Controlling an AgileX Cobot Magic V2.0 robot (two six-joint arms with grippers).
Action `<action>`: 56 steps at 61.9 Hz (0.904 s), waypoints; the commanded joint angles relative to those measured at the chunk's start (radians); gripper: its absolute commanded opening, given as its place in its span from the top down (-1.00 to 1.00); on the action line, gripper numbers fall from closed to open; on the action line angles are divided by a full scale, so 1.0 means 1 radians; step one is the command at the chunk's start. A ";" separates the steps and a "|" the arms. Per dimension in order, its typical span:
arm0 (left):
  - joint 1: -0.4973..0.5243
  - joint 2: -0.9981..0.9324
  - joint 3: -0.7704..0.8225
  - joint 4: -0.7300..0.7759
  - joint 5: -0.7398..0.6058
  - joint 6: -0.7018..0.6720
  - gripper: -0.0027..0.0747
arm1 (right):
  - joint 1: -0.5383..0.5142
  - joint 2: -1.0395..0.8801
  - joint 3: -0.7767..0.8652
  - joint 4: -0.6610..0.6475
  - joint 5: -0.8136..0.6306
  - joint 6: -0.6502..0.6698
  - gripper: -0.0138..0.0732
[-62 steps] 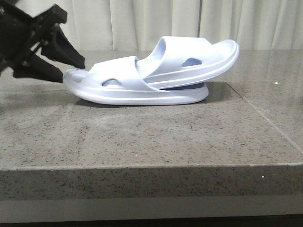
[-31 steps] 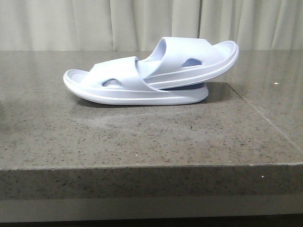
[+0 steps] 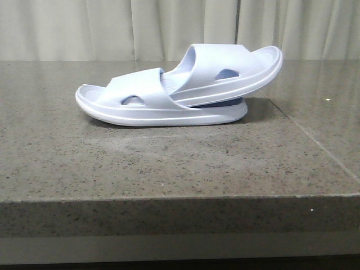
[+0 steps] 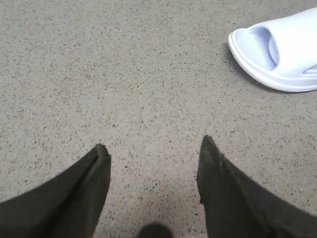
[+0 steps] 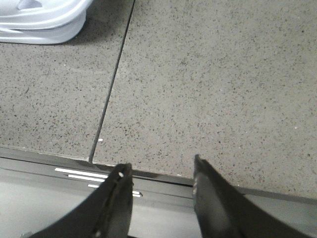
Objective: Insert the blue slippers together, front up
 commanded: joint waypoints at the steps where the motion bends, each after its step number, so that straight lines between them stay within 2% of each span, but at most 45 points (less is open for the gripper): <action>1: -0.006 -0.044 -0.004 0.003 -0.096 -0.009 -0.08 | 0.000 -0.030 -0.001 -0.002 -0.090 0.000 -0.08; 7: -0.006 -0.063 0.011 0.001 -0.121 -0.009 0.04 | 0.000 -0.057 0.018 -0.002 -0.118 0.000 -0.07; 11: -0.006 -0.065 0.013 -0.001 -0.125 -0.009 0.22 | 0.000 -0.064 0.024 -0.002 -0.127 0.000 0.03; 18: -0.006 -0.065 0.013 -0.004 -0.132 -0.009 0.62 | 0.000 -0.064 0.024 -0.002 -0.127 0.000 0.45; 27: -0.006 -0.063 0.013 -0.004 -0.132 -0.009 0.98 | 0.000 -0.064 0.026 -0.002 -0.127 0.000 0.93; 56: -0.006 -0.063 0.013 -0.006 -0.134 -0.009 0.98 | 0.000 -0.060 0.028 -0.002 -0.096 0.000 0.95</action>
